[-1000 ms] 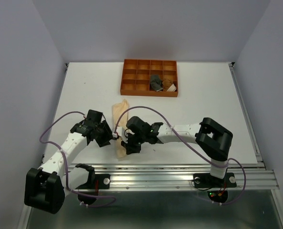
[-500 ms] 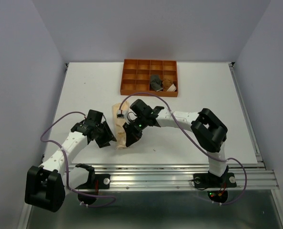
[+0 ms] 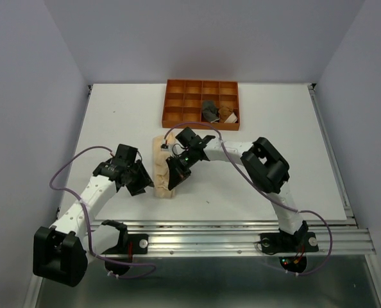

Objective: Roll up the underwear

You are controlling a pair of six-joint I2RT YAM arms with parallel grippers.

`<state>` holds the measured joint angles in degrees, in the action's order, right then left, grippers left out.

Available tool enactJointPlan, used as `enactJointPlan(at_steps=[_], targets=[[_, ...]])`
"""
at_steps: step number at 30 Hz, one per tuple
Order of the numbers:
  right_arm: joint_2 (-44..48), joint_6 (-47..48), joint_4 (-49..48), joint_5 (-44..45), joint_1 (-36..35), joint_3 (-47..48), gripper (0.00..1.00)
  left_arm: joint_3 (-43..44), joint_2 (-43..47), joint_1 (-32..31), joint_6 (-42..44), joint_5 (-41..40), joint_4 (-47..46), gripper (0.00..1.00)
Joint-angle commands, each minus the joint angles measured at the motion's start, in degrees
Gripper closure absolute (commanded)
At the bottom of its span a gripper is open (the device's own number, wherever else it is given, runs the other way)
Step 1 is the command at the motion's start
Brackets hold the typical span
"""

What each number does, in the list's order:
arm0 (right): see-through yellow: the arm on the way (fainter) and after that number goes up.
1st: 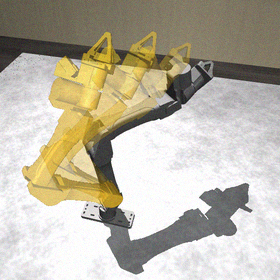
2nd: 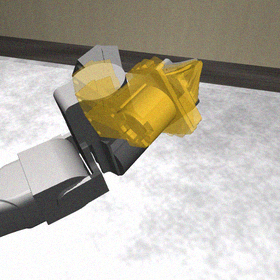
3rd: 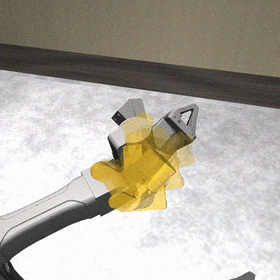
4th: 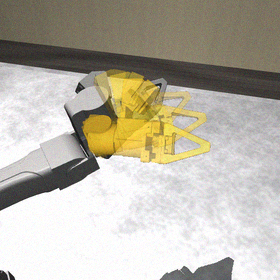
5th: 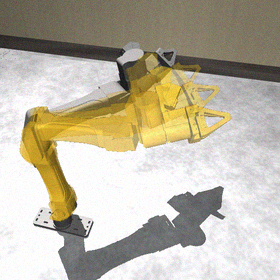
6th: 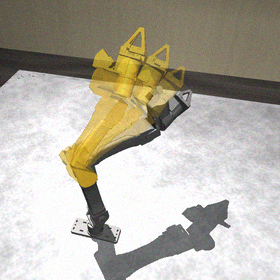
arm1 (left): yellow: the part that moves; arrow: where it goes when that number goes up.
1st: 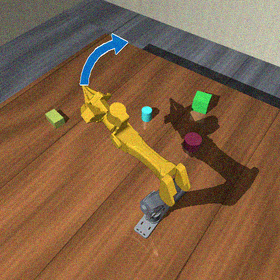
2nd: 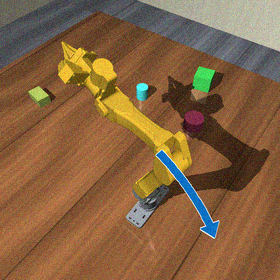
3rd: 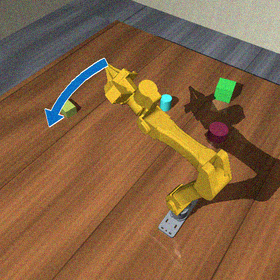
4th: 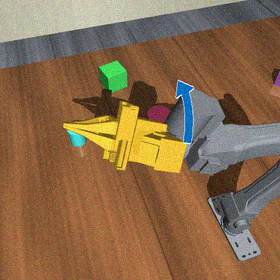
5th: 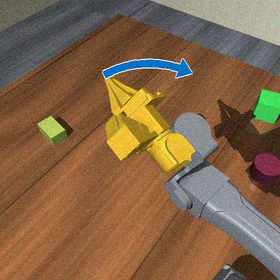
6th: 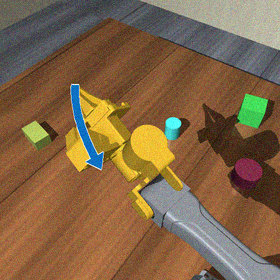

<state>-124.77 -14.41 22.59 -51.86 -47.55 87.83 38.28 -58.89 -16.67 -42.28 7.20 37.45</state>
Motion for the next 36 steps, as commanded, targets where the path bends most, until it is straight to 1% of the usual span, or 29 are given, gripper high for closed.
enactJointPlan(at_steps=[1, 4, 6, 9, 11, 14, 18, 20, 23, 27, 33, 36], targets=[[-1.96, -3.25, 0.44, -0.88, 1.14, 4.36, 0.99, 1.10, 1.41, -0.12, 0.62, -0.44, 1.05, 0.48], [-3.98, -3.69, 0.61, -1.41, 1.67, 5.07, 0.99, 0.04, 1.15, -0.12, 1.32, 1.23, -0.97, 0.48], [-4.86, -4.04, 1.05, 0.34, 1.67, 5.59, 0.99, -0.40, 1.32, -0.21, 2.11, 3.07, -2.63, 0.47], [-6.18, -4.04, 1.23, 0.79, 1.67, 6.30, 0.99, -2.24, 2.20, -0.21, 2.64, 6.50, -6.14, 0.44], [-6.71, -3.95, 1.23, 0.70, 1.67, 6.56, 0.99, -3.65, 2.20, -0.21, 2.47, 7.21, -6.95, 0.43], [-6.71, -3.25, 1.67, 1.84, 1.67, 7.18, 0.99, -4.36, 1.42, -0.21, 2.12, 6.08, -7.66, 0.41], [-7.24, -3.16, 2.11, 2.20, 1.67, 7.97, 0.99, -4.71, -1.04, -0.21, 1.94, 4.58, -7.48, 0.41], [-7.59, -3.16, 2.20, 2.37, 1.67, 8.23, 0.99, -4.97, -2.01, -0.21, 1.24, 2.57, -6.87, 0.41], [-7.68, -2.99, 2.46, 2.20, 1.67, 8.23, 0.99, -5.41, -3.33, -0.21, 0.63, 2.65, -8.35, 0.41], [-7.51, -1.93, 3.34, 2.29, 1.67, 8.32, 0.99, -4.53, -5.17, -0.21, -0.43, 0.10, -9.59, 0.41], [-7.86, -0.79, 4.48, 2.29, 1.67, 8.32, 0.99, -5.50, -8.60, -0.21, -0.70, 2.38, -16.00, 0.41], [-7.86, -0.61, 4.57, 2.37, 1.67, 8.41, 0.99, -5.76, -9.92, -0.21, -0.17, 2.20, -16.71, 0.41]])
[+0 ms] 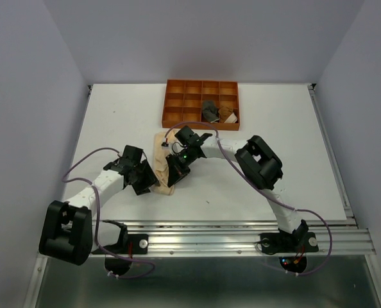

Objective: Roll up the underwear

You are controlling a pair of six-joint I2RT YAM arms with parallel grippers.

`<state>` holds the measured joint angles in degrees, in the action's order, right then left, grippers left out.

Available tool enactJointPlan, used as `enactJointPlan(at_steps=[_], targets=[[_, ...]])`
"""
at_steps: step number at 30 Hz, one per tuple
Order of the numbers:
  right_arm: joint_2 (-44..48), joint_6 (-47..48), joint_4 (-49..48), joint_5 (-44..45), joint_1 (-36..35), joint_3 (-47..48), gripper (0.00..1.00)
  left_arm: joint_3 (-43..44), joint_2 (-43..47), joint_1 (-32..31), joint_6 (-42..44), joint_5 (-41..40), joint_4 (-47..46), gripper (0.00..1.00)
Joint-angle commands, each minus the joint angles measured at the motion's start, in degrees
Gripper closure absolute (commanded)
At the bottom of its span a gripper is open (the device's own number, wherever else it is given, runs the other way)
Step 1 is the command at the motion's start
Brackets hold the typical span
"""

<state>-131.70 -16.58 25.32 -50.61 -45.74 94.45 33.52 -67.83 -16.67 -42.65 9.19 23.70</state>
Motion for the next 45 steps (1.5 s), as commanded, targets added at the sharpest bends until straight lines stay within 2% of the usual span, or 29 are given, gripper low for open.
enactJointPlan(at_steps=[1, 6, 11, 12, 15, 17, 19, 20, 21, 22, 26, 33, 35, 38, 40, 45], targets=[[-0.93, 1.64, 1.84, 1.21, -0.14, 1.87, 0.99, -1.35, -1.16, -0.30, 0.38, 0.13, -3.31, 0.41], [-1.10, 1.90, 1.84, 1.21, -0.14, 1.96, 0.99, -2.23, -2.91, -0.21, 0.20, 0.30, -5.24, 0.42], [-1.28, 3.57, 2.98, 2.00, -0.14, 2.75, 0.97, -2.76, -5.20, -0.21, 0.03, 0.39, -7.79, 0.51], [-1.37, 3.83, 3.41, 2.62, -0.14, 3.27, 0.96, -2.93, -5.73, -0.21, 0.11, 0.39, -8.32, 0.56], [-1.37, 4.45, 4.21, 3.76, -0.14, 4.07, 0.92, -2.49, -6.43, -0.21, 0.38, 0.21, -8.24, 0.65], [-1.02, 4.80, 4.30, 4.55, -0.14, 4.60, 0.91, -2.58, -6.26, -0.21, 0.29, -0.05, -8.58, 0.83], [-0.32, 5.76, 4.65, 5.77, -0.14, 5.03, 0.82, -2.23, -6.08, -0.21, 0.73, -0.49, -7.98, 1.00], [0.82, 6.90, 4.74, 6.83, -0.14, 5.12, 0.75, -2.05, -6.00, -0.21, 0.82, -0.58, -7.45, 1.00], [1.61, 7.78, 4.74, 7.80, -0.14, 5.13, 0.59, -1.88, -6.00, -0.12, 0.73, -0.75, -6.75, 1.00], [2.49, 8.66, 4.74, 9.98, -0.14, 5.21, 0.50, -1.70, -5.82, -0.21, 0.29, -1.01, -5.00, 1.00], [8.63, 15.77, 1.33, 10.88, -0.14, 2.15, 0.41, -1.35, -4.68, -0.21, -1.99, -0.41, -1.65, 1.00], [17.78, 25.27, -5.00, 11.05, -0.14, -6.80, 0.37, -0.73, -5.03, -0.12, -2.96, 2.31, 1.78, 1.00], [22.24, 27.99, -7.56, 12.02, -1.72, -10.76, 0.37, -0.65, -5.03, -0.03, -3.57, 3.02, 2.75, 1.00], [28.14, 37.81, -14.22, 18.86, -7.07, -19.29, 0.36, 0.67, -4.85, 0.23, -4.46, 3.29, 5.21, 1.00], [29.83, 41.00, -16.08, 24.65, -9.97, -23.59, 0.36, 1.46, -4.50, 0.23, -5.07, 3.99, 6.88, 1.00], [30.54, 43.64, -19.16, 26.18, -14.46, -25.28, 0.36, 2.69, -3.53, 0.49, -6.39, 5.83, 10.04, 1.00]])
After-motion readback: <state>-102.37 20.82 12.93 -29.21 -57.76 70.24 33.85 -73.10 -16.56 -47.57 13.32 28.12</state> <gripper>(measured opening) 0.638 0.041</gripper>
